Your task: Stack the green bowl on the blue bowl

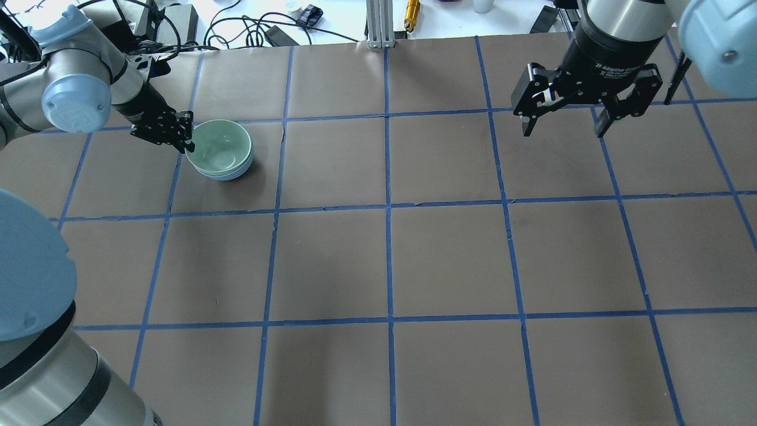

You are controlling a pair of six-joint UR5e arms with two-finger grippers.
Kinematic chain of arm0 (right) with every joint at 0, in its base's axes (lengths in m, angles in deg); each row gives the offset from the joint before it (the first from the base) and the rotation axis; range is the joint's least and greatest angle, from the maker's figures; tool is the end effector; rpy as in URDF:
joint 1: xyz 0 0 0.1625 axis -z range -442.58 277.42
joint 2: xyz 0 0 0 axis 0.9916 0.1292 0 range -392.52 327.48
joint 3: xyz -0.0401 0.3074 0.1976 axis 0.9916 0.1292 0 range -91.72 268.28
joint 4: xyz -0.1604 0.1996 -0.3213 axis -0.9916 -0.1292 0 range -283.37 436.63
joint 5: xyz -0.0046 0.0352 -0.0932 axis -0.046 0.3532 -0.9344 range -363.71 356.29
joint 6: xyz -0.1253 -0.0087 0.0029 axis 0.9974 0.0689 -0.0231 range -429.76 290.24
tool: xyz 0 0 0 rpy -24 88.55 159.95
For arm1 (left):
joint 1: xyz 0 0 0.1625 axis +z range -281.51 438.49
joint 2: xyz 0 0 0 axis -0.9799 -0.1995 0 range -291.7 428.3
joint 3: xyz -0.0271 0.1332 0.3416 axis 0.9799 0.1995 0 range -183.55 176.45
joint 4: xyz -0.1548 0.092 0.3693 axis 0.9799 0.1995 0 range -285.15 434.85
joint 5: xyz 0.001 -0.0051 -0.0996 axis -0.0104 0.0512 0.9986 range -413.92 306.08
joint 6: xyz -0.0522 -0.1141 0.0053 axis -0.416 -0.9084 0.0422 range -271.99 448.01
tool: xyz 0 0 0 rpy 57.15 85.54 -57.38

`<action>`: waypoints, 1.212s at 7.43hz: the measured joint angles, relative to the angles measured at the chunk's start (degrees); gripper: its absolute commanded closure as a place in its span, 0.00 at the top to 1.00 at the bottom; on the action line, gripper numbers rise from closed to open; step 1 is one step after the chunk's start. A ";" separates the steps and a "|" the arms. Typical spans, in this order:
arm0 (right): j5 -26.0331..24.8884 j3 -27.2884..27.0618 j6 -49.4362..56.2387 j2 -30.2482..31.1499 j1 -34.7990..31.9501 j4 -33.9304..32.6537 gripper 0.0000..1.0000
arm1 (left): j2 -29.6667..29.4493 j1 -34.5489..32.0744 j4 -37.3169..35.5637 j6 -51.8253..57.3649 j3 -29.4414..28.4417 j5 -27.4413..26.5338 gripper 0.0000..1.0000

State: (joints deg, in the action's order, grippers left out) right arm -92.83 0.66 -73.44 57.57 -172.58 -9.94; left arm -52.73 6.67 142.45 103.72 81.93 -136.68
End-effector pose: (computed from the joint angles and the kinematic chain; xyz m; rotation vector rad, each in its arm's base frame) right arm 0.1353 -0.4853 0.4195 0.1004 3.1249 0.0273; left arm 0.0541 -0.6430 0.1726 0.0715 -2.9986 -0.0476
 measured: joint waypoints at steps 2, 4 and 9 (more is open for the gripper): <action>0.00 -0.02 0.02 0.00 0.00 0.00 1.00 | 0.37 0.00 0.05 -0.22 -0.28 -0.11 0.85; 0.00 -0.02 0.01 0.00 0.00 -0.04 1.00 | 3.00 -1.18 1.03 -1.01 -0.61 -1.20 0.91; 0.00 -0.02 -0.02 0.00 0.00 -0.02 1.00 | 18.86 -12.05 12.81 -16.10 -0.38 -3.99 1.00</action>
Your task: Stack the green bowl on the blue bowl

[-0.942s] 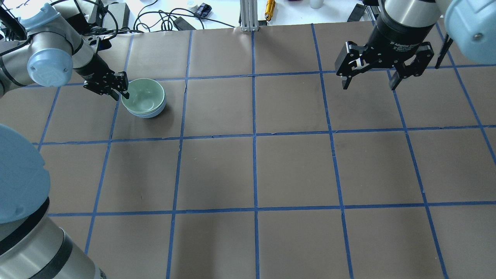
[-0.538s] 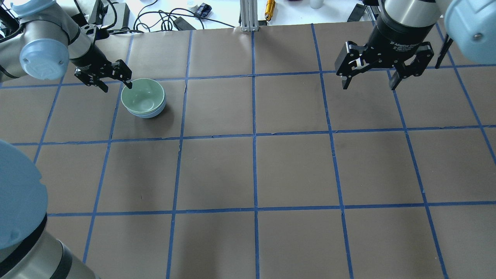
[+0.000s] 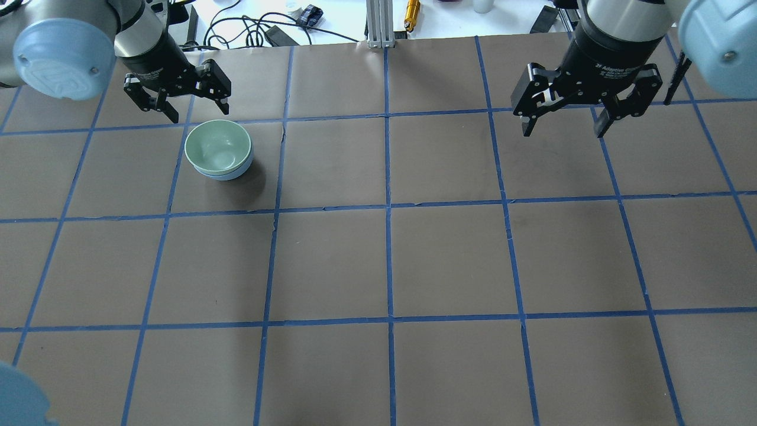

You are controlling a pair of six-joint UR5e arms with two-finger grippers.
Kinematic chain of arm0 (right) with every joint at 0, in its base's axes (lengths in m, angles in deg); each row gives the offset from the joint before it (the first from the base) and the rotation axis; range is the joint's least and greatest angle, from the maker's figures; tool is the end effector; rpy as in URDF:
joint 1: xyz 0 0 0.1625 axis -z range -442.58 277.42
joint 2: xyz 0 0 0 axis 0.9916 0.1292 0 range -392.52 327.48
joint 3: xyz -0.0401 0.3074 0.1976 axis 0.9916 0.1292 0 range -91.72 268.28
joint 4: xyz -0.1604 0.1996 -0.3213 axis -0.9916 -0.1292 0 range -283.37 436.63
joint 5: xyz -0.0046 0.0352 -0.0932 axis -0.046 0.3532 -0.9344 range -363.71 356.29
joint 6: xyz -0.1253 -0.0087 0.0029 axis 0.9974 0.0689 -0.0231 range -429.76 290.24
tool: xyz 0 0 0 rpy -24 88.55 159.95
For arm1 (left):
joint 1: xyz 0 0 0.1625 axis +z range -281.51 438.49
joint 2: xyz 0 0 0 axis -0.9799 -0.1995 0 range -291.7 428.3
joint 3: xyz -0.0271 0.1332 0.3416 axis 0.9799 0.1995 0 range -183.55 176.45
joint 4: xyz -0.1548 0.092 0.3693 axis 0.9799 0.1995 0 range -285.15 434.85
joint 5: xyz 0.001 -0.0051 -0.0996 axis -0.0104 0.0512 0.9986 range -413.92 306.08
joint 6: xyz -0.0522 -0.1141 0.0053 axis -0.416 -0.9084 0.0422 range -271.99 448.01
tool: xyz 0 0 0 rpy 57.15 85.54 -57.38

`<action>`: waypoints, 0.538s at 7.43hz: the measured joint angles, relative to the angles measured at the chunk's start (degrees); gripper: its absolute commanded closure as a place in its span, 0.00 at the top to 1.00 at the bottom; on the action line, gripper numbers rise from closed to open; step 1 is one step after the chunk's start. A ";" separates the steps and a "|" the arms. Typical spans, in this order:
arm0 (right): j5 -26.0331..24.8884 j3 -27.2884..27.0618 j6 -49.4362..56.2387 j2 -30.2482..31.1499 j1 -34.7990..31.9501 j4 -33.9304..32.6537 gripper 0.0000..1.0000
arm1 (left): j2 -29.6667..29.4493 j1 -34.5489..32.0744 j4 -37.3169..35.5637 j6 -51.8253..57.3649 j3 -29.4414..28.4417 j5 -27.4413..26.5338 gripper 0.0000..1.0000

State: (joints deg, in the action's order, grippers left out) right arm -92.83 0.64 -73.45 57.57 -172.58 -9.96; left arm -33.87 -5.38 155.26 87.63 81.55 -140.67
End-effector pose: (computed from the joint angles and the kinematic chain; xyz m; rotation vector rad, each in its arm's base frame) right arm 0.1353 -0.4853 0.4194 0.1007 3.1249 0.0273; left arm -0.0791 -0.5795 0.3514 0.1735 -3.0813 0.0668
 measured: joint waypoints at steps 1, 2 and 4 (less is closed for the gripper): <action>0.00 0.01 0.00 0.00 0.00 0.01 1.00 | 3.30 -0.99 2.87 -1.62 0.16 -0.39 1.00; 0.00 0.02 0.00 0.00 0.00 0.02 1.00 | 6.36 -2.08 5.55 -2.45 0.33 -0.86 1.00; 0.00 0.02 0.00 0.00 0.00 0.02 1.00 | 11.05 -4.55 9.15 -2.84 1.36 -2.00 1.00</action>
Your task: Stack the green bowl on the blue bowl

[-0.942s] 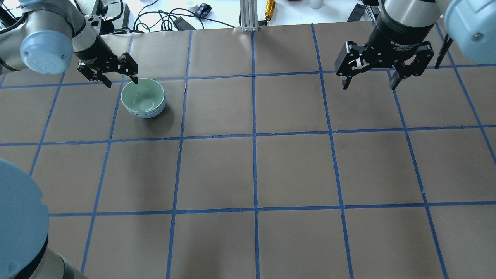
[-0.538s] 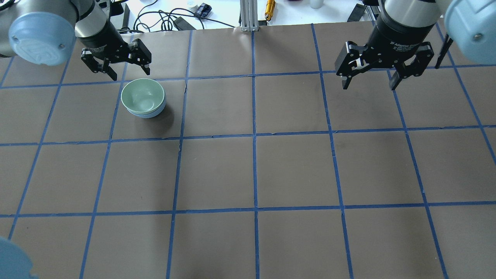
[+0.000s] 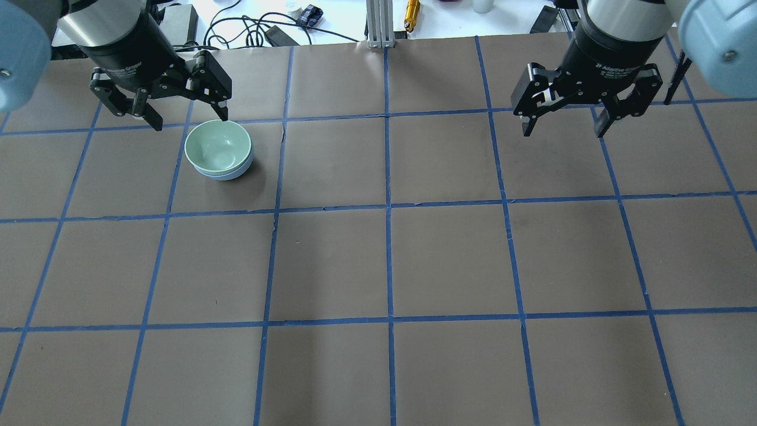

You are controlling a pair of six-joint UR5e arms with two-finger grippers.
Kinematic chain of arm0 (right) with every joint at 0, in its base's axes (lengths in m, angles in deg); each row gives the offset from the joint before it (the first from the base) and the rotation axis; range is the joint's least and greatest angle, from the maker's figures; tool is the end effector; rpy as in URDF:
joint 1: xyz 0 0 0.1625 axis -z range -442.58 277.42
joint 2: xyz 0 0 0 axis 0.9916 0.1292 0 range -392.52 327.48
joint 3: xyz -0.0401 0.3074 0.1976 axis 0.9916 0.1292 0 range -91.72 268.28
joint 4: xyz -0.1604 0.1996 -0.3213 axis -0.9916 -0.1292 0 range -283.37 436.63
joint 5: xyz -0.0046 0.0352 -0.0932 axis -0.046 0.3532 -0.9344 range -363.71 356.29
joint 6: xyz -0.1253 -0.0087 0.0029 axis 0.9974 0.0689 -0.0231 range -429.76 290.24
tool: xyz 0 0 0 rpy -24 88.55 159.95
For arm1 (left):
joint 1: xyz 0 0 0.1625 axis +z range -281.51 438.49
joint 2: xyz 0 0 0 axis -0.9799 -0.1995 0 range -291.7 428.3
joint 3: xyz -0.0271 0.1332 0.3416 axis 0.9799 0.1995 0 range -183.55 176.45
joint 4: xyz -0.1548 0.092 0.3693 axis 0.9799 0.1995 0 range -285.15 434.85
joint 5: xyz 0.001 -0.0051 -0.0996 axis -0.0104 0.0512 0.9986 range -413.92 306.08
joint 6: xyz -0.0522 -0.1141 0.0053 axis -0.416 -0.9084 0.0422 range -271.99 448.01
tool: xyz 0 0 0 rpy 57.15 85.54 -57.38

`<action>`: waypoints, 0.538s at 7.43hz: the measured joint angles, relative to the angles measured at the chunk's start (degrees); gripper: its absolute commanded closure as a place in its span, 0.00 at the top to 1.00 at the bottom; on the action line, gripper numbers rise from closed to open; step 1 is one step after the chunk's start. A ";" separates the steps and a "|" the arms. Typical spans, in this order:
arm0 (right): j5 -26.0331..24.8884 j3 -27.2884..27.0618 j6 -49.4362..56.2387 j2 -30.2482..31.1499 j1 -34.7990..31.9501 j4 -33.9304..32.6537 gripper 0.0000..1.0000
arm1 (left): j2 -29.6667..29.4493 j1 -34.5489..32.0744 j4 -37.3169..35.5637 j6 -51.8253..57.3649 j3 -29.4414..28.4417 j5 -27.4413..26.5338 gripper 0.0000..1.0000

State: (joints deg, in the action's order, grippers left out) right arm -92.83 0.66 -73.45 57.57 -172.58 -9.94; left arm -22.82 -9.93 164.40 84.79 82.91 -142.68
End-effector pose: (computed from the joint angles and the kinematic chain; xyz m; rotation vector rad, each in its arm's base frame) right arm 0.1353 -0.4853 0.4195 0.1007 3.1249 0.0273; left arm -0.1223 -0.5049 0.4260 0.1298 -3.1155 0.0777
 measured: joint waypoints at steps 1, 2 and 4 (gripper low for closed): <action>0.00 0.00 0.00 0.00 0.00 -0.02 1.00 | 1.02 -0.78 0.53 0.06 0.68 -0.83 1.00; 0.00 0.00 0.00 0.00 0.00 -0.06 1.00 | 1.57 -1.13 0.59 0.21 1.09 -1.21 1.00; 0.00 0.00 0.00 0.00 0.00 -0.03 1.00 | 2.01 -1.29 0.55 0.43 1.33 -1.39 1.00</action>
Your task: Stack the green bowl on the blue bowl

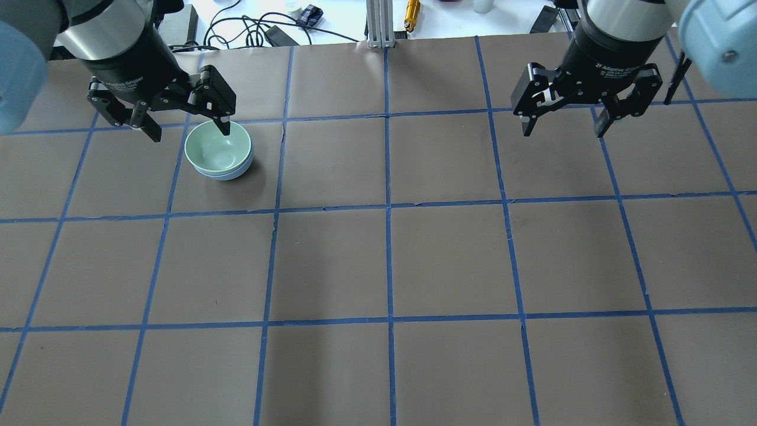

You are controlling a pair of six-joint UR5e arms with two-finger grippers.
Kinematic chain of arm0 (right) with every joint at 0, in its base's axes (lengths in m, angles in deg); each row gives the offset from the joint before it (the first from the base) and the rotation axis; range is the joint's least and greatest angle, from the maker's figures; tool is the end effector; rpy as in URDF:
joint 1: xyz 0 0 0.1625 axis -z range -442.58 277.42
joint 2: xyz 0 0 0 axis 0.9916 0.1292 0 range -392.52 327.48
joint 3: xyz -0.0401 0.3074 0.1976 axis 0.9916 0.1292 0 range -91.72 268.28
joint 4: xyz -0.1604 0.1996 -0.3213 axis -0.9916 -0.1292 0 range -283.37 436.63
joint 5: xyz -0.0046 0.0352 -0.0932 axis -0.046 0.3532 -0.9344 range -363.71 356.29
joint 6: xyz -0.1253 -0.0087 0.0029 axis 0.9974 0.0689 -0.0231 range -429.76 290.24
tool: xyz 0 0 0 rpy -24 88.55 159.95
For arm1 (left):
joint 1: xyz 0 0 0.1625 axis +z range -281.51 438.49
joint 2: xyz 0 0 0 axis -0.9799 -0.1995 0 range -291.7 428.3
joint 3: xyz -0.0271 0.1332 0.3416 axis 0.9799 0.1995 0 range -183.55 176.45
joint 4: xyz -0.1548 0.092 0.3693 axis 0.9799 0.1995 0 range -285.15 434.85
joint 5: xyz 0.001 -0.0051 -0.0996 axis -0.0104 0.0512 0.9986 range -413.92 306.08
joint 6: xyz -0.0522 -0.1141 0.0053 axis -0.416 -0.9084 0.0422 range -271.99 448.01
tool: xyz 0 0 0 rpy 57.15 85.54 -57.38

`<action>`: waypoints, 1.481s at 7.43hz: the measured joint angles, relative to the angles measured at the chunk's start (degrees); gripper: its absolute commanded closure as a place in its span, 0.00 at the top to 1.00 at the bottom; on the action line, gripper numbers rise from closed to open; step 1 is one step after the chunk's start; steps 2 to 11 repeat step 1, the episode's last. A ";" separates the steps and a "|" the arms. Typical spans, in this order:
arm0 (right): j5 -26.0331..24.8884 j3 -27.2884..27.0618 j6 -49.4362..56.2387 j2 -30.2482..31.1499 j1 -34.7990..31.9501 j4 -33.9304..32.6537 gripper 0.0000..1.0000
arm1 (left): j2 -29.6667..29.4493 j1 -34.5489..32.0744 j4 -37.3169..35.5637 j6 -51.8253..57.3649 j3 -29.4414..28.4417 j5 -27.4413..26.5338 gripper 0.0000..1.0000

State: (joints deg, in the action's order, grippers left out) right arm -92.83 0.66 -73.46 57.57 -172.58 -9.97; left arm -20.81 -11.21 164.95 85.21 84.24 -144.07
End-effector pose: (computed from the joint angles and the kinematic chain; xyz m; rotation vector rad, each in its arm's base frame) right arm 0.1353 -0.4854 0.4196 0.1010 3.1249 0.0264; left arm -0.1305 -0.4892 0.4309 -0.0850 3.1380 -0.0823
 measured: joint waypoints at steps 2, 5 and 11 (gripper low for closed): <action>0.00 0.00 0.00 0.00 0.00 0.02 1.00 | 0.07 -0.02 -0.01 0.03 0.02 0.00 1.00; 0.00 0.00 0.00 0.00 0.00 0.02 1.00 | 0.07 -0.02 -0.01 0.03 0.02 0.00 1.00; 0.00 0.00 0.00 0.00 0.00 0.02 1.00 | 0.07 -0.02 -0.01 0.03 0.02 0.00 1.00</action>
